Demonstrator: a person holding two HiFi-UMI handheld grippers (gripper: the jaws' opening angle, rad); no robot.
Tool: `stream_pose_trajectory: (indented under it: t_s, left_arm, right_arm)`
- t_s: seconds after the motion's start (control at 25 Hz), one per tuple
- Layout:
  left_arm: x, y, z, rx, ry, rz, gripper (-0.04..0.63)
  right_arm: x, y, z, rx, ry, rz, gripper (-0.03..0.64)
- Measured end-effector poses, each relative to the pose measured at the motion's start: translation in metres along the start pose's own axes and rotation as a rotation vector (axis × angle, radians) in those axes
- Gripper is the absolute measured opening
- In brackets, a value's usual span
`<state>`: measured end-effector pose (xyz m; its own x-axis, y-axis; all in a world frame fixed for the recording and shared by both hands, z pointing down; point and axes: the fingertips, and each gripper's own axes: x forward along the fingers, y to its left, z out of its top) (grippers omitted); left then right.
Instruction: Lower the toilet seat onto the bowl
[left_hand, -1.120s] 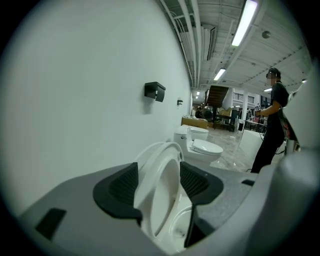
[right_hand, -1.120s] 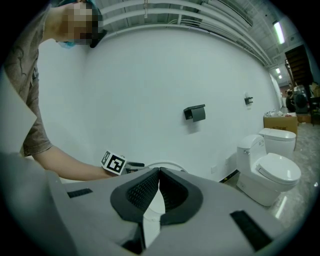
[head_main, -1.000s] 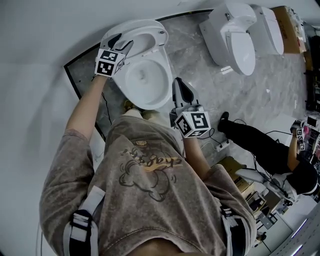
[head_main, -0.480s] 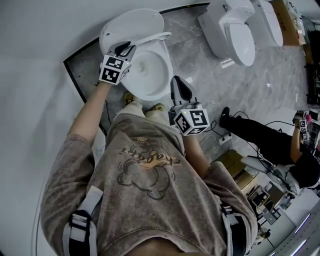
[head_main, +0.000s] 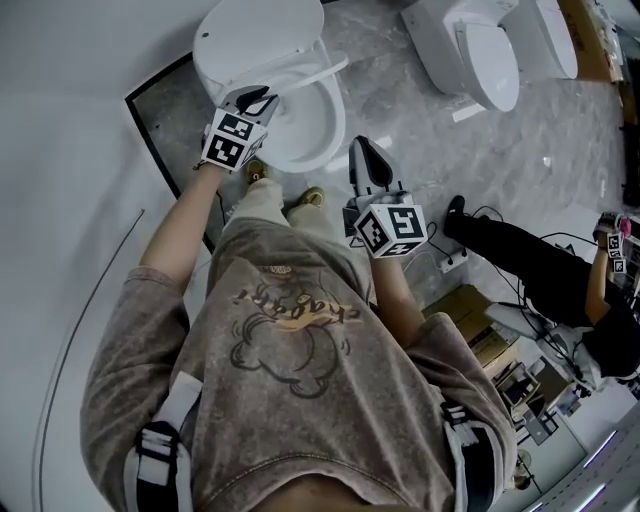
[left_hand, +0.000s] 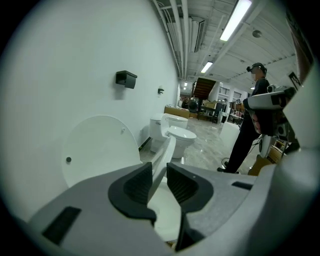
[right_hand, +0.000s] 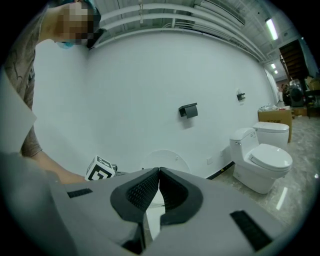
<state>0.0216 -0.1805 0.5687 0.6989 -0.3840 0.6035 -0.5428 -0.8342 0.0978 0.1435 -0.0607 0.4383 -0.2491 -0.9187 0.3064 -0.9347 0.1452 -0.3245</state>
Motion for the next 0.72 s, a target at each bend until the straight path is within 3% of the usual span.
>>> stream_pose_trajectory:
  t_s: [0.16,0.44,0.72]
  left_arm:
    - [0.006,-0.024,-0.016,-0.011,0.035,-0.023,0.097]
    - [0.012,-0.071,-0.063,-0.098,0.111,-0.099,0.097]
    - [0.025,-0.118,-0.151,-0.144,0.225,-0.176,0.091]
  right_arm:
    - [-0.003,-0.007,-0.006,0.017,0.008,0.012,0.028]
    - [-0.018,-0.015,-0.045,0.050,0.069,0.006,0.028]
    - [-0.032,-0.013,-0.098,0.052,0.121,-0.017,0.027]
